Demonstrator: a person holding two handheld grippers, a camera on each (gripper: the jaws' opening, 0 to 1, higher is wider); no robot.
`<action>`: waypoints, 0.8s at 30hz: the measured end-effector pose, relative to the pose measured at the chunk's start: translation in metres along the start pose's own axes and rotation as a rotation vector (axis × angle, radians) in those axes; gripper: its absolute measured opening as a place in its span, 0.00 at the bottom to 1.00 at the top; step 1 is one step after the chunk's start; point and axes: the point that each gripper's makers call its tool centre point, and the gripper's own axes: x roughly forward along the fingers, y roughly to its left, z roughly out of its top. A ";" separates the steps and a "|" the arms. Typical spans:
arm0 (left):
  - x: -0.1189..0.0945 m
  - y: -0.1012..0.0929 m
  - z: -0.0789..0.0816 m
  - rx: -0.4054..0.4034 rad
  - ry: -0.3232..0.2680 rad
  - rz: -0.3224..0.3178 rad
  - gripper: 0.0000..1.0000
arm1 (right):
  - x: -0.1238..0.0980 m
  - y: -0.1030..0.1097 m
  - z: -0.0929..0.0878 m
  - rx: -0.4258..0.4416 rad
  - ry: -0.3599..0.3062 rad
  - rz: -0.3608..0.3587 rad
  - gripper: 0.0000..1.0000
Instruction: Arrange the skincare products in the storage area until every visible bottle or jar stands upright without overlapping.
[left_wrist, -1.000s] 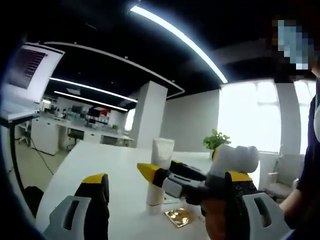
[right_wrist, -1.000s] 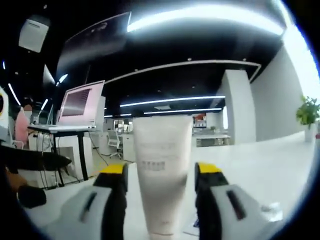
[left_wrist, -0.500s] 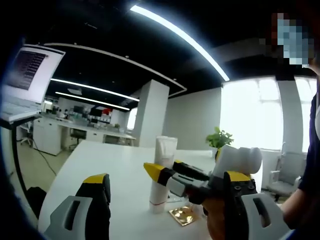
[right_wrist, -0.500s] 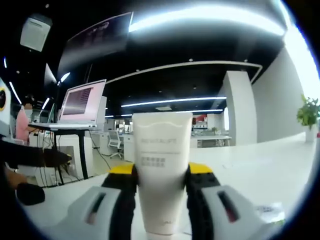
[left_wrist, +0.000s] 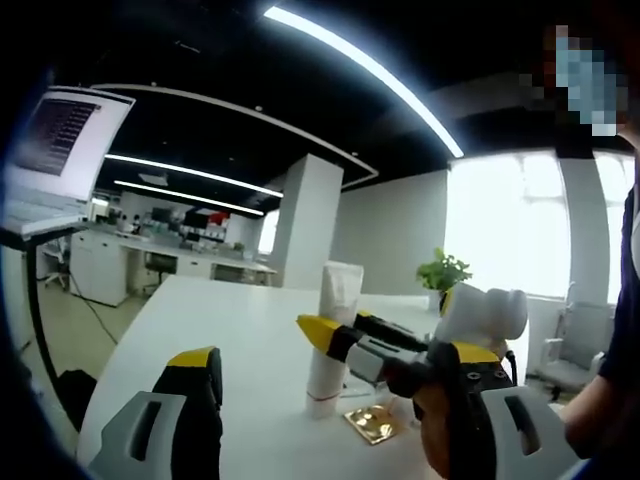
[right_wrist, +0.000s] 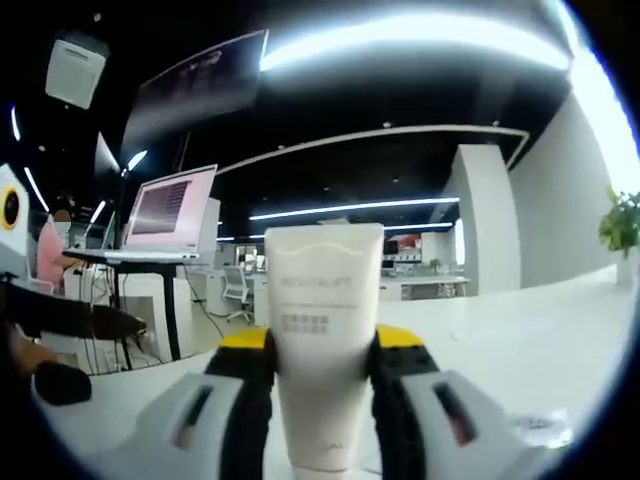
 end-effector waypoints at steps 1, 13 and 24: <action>0.001 0.000 0.000 -0.005 0.001 0.000 0.94 | 0.000 0.000 0.000 0.005 0.000 0.005 0.38; 0.000 0.001 -0.004 -0.010 0.013 0.010 0.93 | -0.002 -0.006 0.017 0.019 -0.038 0.040 0.36; 0.005 -0.001 0.000 -0.013 -0.001 0.007 0.93 | -0.005 -0.026 0.036 0.010 -0.060 0.020 0.36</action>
